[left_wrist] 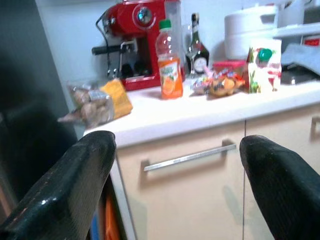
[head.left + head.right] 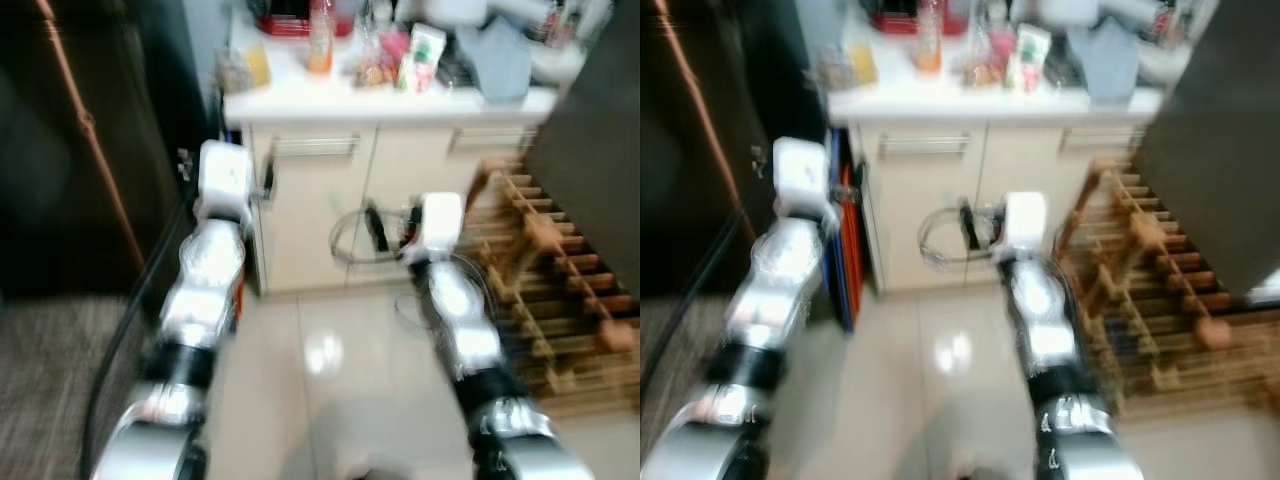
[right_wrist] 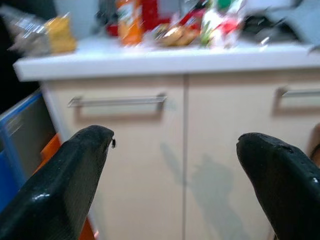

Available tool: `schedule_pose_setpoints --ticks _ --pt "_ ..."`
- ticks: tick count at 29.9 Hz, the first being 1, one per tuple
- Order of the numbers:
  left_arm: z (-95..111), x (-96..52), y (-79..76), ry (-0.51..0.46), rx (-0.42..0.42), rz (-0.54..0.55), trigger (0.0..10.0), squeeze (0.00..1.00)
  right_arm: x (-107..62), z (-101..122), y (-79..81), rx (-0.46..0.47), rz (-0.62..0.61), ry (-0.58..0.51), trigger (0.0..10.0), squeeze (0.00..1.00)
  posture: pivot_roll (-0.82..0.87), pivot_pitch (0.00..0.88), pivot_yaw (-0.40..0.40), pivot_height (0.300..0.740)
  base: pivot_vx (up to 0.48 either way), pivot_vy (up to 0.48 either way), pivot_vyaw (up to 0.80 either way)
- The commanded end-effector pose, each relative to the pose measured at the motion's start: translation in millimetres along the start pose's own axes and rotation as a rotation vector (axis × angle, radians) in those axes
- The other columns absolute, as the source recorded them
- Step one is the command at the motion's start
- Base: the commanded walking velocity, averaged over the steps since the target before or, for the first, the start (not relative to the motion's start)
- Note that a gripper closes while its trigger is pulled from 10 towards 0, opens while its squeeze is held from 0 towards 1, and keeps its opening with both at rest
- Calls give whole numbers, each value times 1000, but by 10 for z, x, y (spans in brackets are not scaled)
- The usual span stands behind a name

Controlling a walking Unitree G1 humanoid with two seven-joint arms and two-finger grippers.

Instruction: Restocking fridge

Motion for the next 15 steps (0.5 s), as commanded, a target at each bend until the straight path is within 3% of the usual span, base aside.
schedule_pose_setpoints --ticks 1,10,15 --pt "5 6 130 -2 18 25 10000 0 34 64 116 5 24 -20 10000 0 -47 0 -28 740 435 0 0" --pt "29 0 139 -6 39 12 10000 0 11 13 157 19 23 -12 10000 0 -30 0 -19 740 435 0 0" --pt "64 4 162 -15 49 14 10000 0 -4 16 266 14 62 -23 10000 0 -22 0 -21 740 435 0 88"
Point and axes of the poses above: a point about 5 cm out from each wrist's last joint towards the gripper, its own x axis pointing out of the wrist towards the gripper, its own z axis along the axis of the wrist's last joint, y = z × x, the point moved 6 cm from there along x, pointing out of the wrist towards the gripper, and after that the axes turned 5 degrees about -x, right-handed, at the moved point
